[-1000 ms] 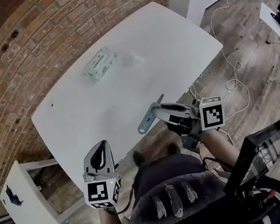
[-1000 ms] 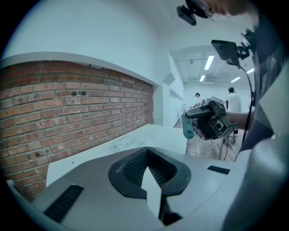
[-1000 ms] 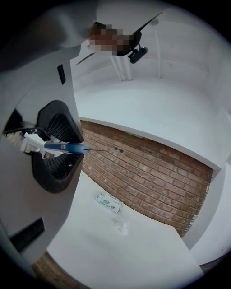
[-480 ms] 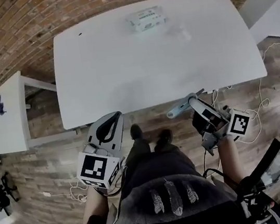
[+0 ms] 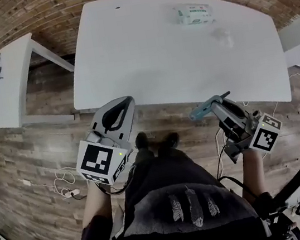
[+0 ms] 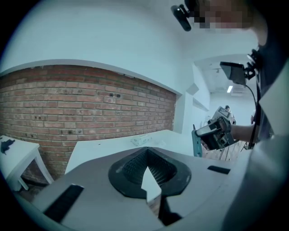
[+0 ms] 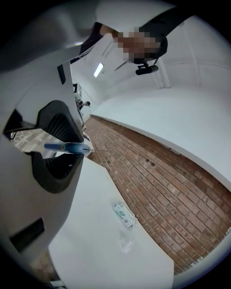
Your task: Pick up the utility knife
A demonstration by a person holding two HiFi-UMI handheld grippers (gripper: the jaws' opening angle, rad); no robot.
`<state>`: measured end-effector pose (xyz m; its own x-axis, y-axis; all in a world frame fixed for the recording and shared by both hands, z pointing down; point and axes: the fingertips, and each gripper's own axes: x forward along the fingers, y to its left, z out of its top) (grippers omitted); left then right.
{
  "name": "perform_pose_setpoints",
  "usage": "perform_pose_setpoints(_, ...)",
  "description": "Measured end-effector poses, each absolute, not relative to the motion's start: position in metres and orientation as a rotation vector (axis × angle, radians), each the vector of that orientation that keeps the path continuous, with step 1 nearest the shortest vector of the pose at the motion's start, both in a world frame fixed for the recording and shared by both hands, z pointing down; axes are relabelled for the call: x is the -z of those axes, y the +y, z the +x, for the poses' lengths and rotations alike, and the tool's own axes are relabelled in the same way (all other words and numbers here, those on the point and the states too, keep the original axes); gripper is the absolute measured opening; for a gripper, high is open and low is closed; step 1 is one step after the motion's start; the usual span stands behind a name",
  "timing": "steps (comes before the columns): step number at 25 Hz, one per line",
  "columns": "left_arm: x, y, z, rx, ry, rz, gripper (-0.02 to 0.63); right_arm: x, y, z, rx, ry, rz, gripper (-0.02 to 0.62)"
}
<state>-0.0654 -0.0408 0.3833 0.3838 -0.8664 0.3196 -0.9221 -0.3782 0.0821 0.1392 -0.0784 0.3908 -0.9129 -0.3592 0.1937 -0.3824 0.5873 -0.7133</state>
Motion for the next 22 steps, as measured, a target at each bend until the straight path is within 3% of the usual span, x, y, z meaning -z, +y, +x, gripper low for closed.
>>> perform_pose_setpoints(5, -0.385, -0.039, -0.133, -0.239, -1.729, 2.392, -0.003, -0.390, -0.061, 0.110, -1.214, -2.662, 0.807, 0.077)
perform_pose_setpoints(10, -0.400, -0.033, -0.161, -0.088, -1.597, 2.401, -0.003, -0.383, -0.036, 0.080, -1.152, -2.616, 0.845, 0.077)
perform_pose_setpoints(22, -0.393, -0.024, -0.127, -0.146, -1.483, 2.503, -0.003, -0.365, -0.021, 0.074, -1.176, -2.776, 0.767, 0.077)
